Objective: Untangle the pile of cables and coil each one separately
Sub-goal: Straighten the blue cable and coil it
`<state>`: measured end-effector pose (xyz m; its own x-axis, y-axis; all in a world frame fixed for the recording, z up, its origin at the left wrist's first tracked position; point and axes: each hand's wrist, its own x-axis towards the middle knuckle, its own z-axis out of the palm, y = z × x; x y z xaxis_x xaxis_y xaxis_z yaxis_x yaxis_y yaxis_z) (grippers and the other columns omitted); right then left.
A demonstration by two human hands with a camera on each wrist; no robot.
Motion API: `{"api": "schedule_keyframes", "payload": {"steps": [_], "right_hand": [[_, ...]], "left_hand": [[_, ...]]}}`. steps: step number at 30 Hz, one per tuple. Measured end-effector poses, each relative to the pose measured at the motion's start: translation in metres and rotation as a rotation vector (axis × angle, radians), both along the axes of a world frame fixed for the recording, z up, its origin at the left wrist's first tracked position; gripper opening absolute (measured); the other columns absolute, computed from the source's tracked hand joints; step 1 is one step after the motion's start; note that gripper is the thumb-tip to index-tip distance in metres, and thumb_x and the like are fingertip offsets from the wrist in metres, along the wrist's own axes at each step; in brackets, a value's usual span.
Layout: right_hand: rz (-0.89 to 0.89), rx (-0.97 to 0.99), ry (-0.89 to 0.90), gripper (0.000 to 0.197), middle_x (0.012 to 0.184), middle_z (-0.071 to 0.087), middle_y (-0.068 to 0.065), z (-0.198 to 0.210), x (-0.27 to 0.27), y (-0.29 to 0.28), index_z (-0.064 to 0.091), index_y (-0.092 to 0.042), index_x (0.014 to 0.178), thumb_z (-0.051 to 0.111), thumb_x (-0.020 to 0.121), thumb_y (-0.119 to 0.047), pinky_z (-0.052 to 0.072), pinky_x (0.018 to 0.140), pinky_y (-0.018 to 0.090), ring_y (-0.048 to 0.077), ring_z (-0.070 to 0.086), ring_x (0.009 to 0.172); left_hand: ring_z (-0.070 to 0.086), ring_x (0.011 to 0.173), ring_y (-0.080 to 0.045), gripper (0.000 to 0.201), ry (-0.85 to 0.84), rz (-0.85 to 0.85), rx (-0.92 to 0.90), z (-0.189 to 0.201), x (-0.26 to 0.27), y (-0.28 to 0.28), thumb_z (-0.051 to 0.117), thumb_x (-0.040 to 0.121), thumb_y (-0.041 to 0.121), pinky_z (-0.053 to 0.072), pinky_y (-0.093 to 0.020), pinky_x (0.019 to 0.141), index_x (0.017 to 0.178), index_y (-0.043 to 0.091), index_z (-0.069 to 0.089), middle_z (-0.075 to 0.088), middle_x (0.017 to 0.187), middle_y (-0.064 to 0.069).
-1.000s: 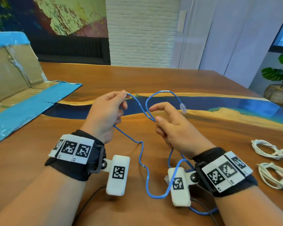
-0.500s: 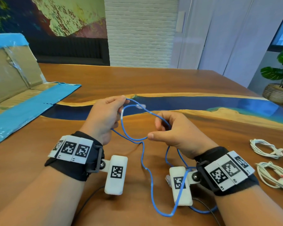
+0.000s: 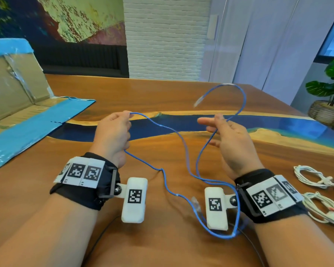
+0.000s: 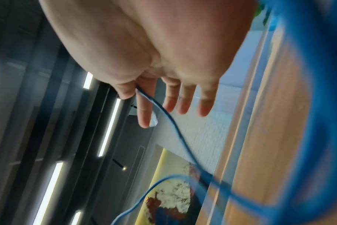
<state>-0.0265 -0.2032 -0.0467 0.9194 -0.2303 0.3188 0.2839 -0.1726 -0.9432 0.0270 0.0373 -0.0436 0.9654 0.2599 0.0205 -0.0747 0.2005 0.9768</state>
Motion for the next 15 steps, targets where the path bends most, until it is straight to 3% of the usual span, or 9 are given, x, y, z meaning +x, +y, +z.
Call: {"api": "schedule_keyframes", "payload": {"steps": [3, 5, 7, 9, 10, 12, 13, 15], "right_hand": [[-0.092, 0.002, 0.029, 0.048, 0.064, 0.046, 0.004, -0.001, 0.006, -0.017, 0.080, -0.022, 0.095, 0.041, 0.108, -0.046, 0.041, 0.064, 0.039, 0.023, 0.045, 0.063], [-0.061, 0.104, 0.065, 0.045, 0.055, 0.046, -0.003, -0.005, 0.010, -0.022, 0.078, -0.017, 0.097, 0.044, 0.107, -0.044, 0.044, 0.056, 0.036, 0.019, 0.047, 0.055], [-0.012, 0.217, 0.100, 0.040, 0.060, 0.056, -0.003, -0.007, 0.013, -0.020, 0.075, -0.014, 0.100, 0.047, 0.107, -0.040, 0.047, 0.051, 0.032, 0.017, 0.056, 0.057], [0.036, 0.297, 0.096, 0.036, 0.069, 0.066, 0.001, -0.008, 0.013, -0.016, 0.073, -0.011, 0.102, 0.047, 0.107, -0.036, 0.052, 0.055, 0.030, 0.019, 0.066, 0.066], [0.052, 0.321, 0.084, 0.035, 0.074, 0.069, 0.003, -0.007, 0.012, -0.014, 0.072, -0.011, 0.102, 0.047, 0.107, -0.034, 0.054, 0.058, 0.030, 0.020, 0.069, 0.072], [0.077, 0.340, 0.066, 0.033, 0.085, 0.074, 0.007, -0.006, 0.011, -0.010, 0.072, -0.011, 0.104, 0.046, 0.107, -0.033, 0.056, 0.064, 0.032, 0.024, 0.074, 0.084], [0.089, 0.339, 0.062, 0.033, 0.091, 0.076, 0.008, -0.006, 0.010, -0.008, 0.072, -0.013, 0.106, 0.046, 0.108, -0.033, 0.057, 0.067, 0.033, 0.026, 0.075, 0.088], [0.113, 0.331, 0.047, 0.032, 0.102, 0.078, 0.007, -0.005, 0.010, -0.007, 0.070, -0.016, 0.111, 0.044, 0.108, -0.033, 0.057, 0.073, 0.036, 0.026, 0.075, 0.096]], "left_hand": [[0.027, 0.035, -0.007, 0.030, -0.020, 0.141, -0.107, 0.003, 0.006, 0.015, 0.037, 0.104, 0.011, 0.019, -0.015, 0.036, 0.114, 0.020, 0.063, 0.052, 0.076, 0.005], [0.038, 0.041, -0.007, 0.042, -0.019, 0.190, -0.088, 0.004, 0.007, 0.019, 0.034, 0.100, 0.004, 0.027, -0.019, 0.041, 0.123, 0.023, 0.064, 0.060, 0.092, 0.006], [0.050, 0.061, -0.007, 0.047, -0.010, 0.214, 0.017, 0.007, 0.004, 0.017, 0.037, 0.100, 0.004, 0.040, -0.026, 0.060, 0.131, 0.027, 0.063, 0.059, 0.098, 0.009], [0.052, 0.073, -0.006, 0.054, -0.050, 0.219, 0.112, 0.012, -0.003, 0.011, 0.037, 0.098, 0.001, 0.044, -0.024, 0.075, 0.135, 0.030, 0.061, 0.056, 0.098, 0.010], [0.056, 0.077, -0.008, 0.057, -0.104, 0.231, 0.159, 0.014, -0.008, 0.009, 0.036, 0.095, -0.001, 0.047, -0.022, 0.077, 0.133, 0.034, 0.062, 0.058, 0.103, 0.010], [0.065, 0.102, -0.015, 0.056, -0.259, 0.254, 0.296, 0.021, -0.018, 0.003, 0.041, 0.091, 0.000, 0.055, -0.027, 0.090, 0.121, 0.039, 0.067, 0.060, 0.119, 0.014], [0.063, 0.111, -0.008, 0.052, -0.330, 0.240, 0.347, 0.025, -0.022, -0.001, 0.045, 0.091, 0.002, 0.053, -0.023, 0.093, 0.117, 0.039, 0.070, 0.061, 0.122, 0.016], [0.060, 0.098, 0.010, 0.038, -0.397, 0.121, 0.410, 0.030, -0.030, -0.010, 0.052, 0.096, 0.006, 0.044, -0.003, 0.078, 0.111, 0.032, 0.074, 0.067, 0.115, 0.014]]}}
